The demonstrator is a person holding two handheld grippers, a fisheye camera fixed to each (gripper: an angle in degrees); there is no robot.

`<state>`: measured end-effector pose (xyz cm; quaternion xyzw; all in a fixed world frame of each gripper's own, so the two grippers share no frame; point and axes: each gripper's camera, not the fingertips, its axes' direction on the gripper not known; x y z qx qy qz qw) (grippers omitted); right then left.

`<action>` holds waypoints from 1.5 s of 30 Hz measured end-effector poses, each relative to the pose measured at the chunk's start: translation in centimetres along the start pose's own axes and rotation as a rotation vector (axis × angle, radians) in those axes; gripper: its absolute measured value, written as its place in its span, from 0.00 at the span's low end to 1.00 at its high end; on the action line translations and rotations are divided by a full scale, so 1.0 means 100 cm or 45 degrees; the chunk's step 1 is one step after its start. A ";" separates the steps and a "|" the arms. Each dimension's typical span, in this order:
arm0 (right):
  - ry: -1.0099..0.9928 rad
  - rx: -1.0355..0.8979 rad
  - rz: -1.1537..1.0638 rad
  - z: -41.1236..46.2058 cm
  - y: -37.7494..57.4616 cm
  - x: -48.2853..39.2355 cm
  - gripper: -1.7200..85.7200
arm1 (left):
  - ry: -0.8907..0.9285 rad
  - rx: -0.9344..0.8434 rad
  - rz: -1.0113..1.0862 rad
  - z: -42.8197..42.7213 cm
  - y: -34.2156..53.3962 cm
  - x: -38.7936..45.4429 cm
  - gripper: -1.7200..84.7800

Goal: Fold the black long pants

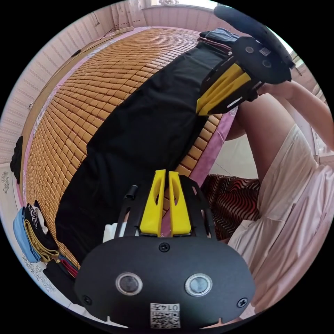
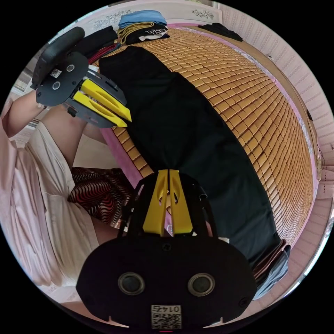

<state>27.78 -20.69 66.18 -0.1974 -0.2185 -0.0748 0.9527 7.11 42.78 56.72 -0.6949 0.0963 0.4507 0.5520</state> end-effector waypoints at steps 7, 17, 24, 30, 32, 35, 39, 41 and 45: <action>-0.080 -0.068 -0.004 0.004 -0.011 0.004 0.03 | 0.088 0.012 0.039 0.014 0.044 -0.016 0.06; -0.089 0.064 -0.113 -0.034 -0.081 0.023 0.11 | 0.182 0.331 -0.402 -0.007 0.217 -0.114 0.15; -0.202 0.325 -0.413 -0.043 -0.278 -0.009 0.15 | -0.038 0.475 -0.756 -0.006 0.367 -0.184 0.22; -0.228 0.193 -0.365 0.003 -0.418 -0.020 0.16 | -0.072 0.499 -0.787 0.012 0.426 -0.228 0.23; -0.330 0.050 -0.365 0.022 -0.443 -0.015 0.12 | -0.074 0.486 -0.794 0.017 0.436 -0.241 0.23; -0.520 0.044 -0.375 0.016 -0.457 -0.002 0.05 | -0.055 0.528 -0.793 0.025 0.450 -0.261 0.23; -0.718 0.201 -0.620 -0.015 -0.446 0.004 0.03 | -0.097 0.631 -0.711 0.027 0.463 -0.279 0.23; -0.904 0.176 -0.695 -0.019 -0.446 0.008 0.03 | -0.075 0.694 -0.658 0.028 0.468 -0.283 0.22; -1.103 0.163 -0.826 -0.027 -0.450 0.008 0.03 | 0.140 0.640 -0.617 0.038 0.474 -0.291 0.10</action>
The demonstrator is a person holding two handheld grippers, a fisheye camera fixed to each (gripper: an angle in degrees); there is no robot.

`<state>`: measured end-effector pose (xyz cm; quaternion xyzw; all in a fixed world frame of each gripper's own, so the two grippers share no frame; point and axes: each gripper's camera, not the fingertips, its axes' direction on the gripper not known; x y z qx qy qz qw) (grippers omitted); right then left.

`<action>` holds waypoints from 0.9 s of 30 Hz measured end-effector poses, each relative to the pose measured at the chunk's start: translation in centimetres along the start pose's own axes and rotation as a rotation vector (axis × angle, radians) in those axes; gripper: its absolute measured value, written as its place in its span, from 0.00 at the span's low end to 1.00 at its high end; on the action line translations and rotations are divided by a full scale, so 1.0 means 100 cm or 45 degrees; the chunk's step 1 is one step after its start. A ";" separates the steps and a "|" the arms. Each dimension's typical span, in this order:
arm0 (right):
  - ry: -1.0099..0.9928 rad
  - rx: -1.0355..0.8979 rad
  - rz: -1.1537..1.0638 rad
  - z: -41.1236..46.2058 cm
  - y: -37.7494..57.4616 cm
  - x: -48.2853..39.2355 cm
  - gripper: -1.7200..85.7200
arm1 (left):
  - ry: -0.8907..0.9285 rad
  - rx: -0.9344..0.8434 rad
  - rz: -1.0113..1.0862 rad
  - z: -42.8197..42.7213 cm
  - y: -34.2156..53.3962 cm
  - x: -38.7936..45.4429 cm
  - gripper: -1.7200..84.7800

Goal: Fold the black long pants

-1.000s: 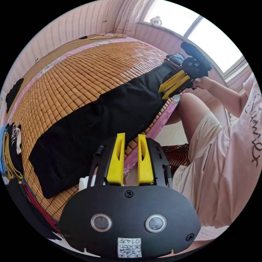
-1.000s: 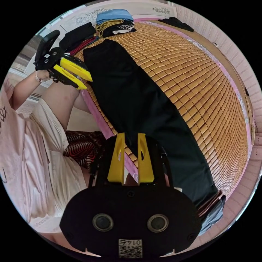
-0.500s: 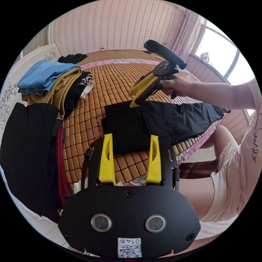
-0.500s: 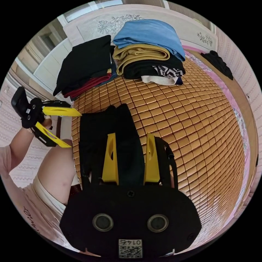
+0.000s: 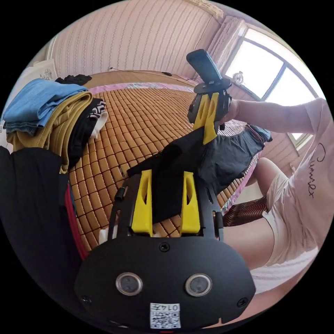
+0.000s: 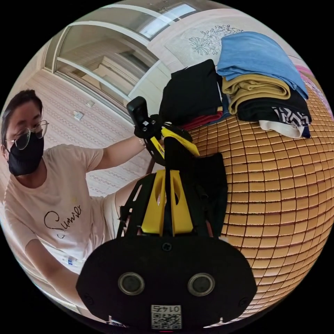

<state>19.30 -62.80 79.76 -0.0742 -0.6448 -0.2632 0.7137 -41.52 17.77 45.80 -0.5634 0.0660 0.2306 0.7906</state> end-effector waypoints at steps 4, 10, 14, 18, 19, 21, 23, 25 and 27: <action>0.115 -0.081 0.049 0.007 -0.012 0.008 0.05 | 0.000 -0.078 -0.165 -0.003 0.018 -0.007 0.02; 0.341 -0.171 0.316 0.041 -0.028 0.040 0.10 | -0.074 -0.239 -0.343 0.000 0.031 -0.002 0.03; 0.367 -0.223 0.261 0.061 -0.037 0.031 0.06 | -0.094 -0.266 -0.398 0.003 0.030 -0.001 0.06; 0.296 -0.276 0.054 0.066 -0.041 0.002 0.05 | -0.078 -0.233 -0.347 0.004 0.031 0.008 0.05; 0.308 -0.275 0.053 0.066 -0.042 0.000 0.04 | -0.072 -0.238 -0.360 0.005 0.031 0.008 0.04; 0.382 -0.243 0.090 0.062 -0.045 0.000 0.05 | -0.068 -0.240 -0.427 0.006 0.026 0.009 0.04; 0.406 -0.209 0.142 0.060 -0.048 0.004 0.06 | -0.131 -0.229 -0.480 0.006 0.020 0.012 0.05; 0.432 -0.206 0.224 0.066 -0.051 0.012 0.07 | -0.178 -0.267 -0.550 0.012 0.015 0.012 0.07; 0.527 -0.269 0.320 0.082 -0.052 0.023 0.10 | -0.258 -0.391 -0.609 0.029 0.010 0.012 0.10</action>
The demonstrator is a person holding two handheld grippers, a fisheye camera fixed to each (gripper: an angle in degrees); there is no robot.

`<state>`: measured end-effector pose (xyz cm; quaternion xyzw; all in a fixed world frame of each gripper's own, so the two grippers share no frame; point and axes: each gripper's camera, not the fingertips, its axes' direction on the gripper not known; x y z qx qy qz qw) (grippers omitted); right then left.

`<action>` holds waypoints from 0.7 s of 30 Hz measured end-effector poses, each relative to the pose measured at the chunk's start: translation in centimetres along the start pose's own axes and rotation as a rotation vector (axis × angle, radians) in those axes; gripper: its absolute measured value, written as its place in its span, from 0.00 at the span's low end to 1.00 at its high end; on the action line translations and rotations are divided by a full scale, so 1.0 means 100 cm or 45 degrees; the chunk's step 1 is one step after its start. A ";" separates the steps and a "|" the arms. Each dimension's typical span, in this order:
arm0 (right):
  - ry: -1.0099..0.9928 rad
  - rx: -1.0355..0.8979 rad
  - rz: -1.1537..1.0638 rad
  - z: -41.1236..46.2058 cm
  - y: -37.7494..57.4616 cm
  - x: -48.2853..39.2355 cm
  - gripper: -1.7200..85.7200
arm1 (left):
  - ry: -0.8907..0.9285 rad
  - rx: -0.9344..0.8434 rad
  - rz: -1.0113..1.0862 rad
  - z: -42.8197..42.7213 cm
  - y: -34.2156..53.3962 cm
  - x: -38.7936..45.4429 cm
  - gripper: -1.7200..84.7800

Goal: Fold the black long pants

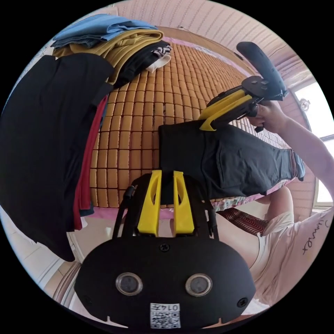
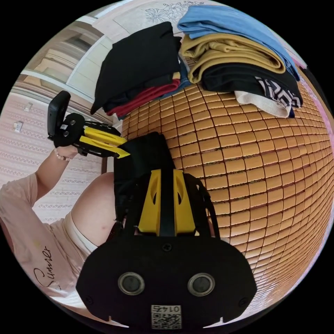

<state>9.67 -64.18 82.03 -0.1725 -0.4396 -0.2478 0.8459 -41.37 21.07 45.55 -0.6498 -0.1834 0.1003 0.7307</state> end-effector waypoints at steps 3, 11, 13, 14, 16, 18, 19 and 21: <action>0.050 0.025 0.065 -0.001 0.005 -0.001 0.13 | 0.002 -0.017 -0.057 -0.003 -0.002 0.006 0.11; 0.515 0.368 0.323 -0.092 0.176 -0.026 0.03 | -0.381 0.093 0.164 -0.051 0.023 0.079 0.07; 0.624 0.318 0.446 -0.094 0.232 -0.034 0.02 | -0.291 0.130 0.348 -0.050 0.025 0.125 0.04; 0.642 0.270 0.547 -0.090 0.266 -0.039 0.02 | -0.207 0.146 0.468 -0.044 0.024 0.161 0.03; 0.586 0.184 0.654 -0.075 0.305 -0.048 0.02 | -0.065 0.159 0.602 -0.029 0.020 0.218 0.01; 0.529 0.048 0.694 -0.044 0.333 -0.065 0.01 | 0.113 0.162 0.774 -0.005 0.013 0.297 0.01; 0.538 0.027 0.696 -0.038 0.336 -0.069 0.01 | 0.143 0.158 0.800 0.001 0.010 0.315 0.01; 0.574 -0.019 0.672 -0.019 0.339 -0.085 0.01 | 0.224 0.146 0.891 0.020 -0.001 0.375 0.01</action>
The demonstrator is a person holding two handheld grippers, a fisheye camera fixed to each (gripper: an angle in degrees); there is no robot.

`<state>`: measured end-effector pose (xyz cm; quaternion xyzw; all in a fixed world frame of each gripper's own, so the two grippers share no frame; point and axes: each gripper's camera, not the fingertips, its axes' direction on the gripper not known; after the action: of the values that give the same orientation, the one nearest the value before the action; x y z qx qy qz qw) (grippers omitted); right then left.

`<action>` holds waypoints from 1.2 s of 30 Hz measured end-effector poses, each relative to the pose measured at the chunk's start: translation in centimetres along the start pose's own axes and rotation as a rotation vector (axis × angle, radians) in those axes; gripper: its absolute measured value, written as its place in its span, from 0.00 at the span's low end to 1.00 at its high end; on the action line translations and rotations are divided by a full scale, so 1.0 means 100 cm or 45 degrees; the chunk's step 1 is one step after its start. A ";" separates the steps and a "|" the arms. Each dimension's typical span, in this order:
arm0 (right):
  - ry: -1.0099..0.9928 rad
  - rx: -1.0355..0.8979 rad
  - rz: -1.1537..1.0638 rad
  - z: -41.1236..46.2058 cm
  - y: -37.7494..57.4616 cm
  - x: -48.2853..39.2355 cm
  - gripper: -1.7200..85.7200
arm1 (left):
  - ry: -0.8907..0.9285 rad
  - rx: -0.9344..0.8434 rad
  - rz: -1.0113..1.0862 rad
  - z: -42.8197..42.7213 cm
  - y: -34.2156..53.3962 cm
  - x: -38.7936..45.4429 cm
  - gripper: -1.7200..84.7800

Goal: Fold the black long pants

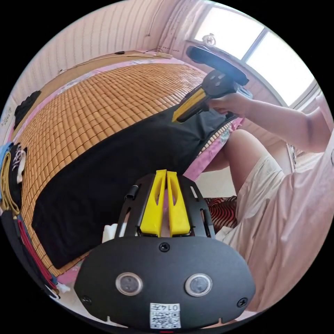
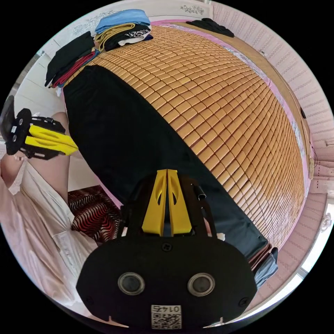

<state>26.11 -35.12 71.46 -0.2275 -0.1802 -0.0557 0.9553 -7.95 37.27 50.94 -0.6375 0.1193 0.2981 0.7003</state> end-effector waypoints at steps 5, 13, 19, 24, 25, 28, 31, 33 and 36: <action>0.013 0.095 0.059 -0.001 0.004 -0.002 0.01 | -0.096 -0.095 0.108 0.041 -0.054 0.044 0.01; -0.029 -0.069 -0.002 0.022 0.002 0.015 0.01 | -0.092 -0.195 0.121 0.058 -0.087 0.067 0.01; 0.001 -0.070 -0.002 0.028 0.012 0.034 0.01 | -0.089 -0.185 0.130 0.064 -0.101 0.087 0.01; -0.092 -0.120 0.002 0.030 0.030 0.061 0.01 | -0.090 -0.177 0.177 0.059 -0.124 0.107 0.01; -0.098 -0.128 0.003 0.033 0.033 0.063 0.01 | -0.087 -0.163 0.176 0.059 -0.127 0.108 0.01; -0.133 -0.082 0.032 0.037 0.054 0.075 0.01 | -0.086 -0.140 0.194 0.070 -0.144 0.118 0.01; -0.181 -0.034 0.074 0.041 0.077 0.089 0.01 | -0.090 -0.177 0.249 0.083 -0.152 0.128 0.01; -0.208 0.104 0.077 0.042 0.103 0.100 0.01 | -0.049 -0.206 0.207 0.082 -0.158 0.126 0.01; -0.247 0.387 0.256 0.036 0.170 0.125 0.02 | 0.065 -0.189 0.138 0.073 -0.159 0.116 0.01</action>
<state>39.74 -18.63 72.03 -0.1017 -0.2541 0.0899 0.9576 8.78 47.27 58.80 -0.6878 0.1487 0.3273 0.6307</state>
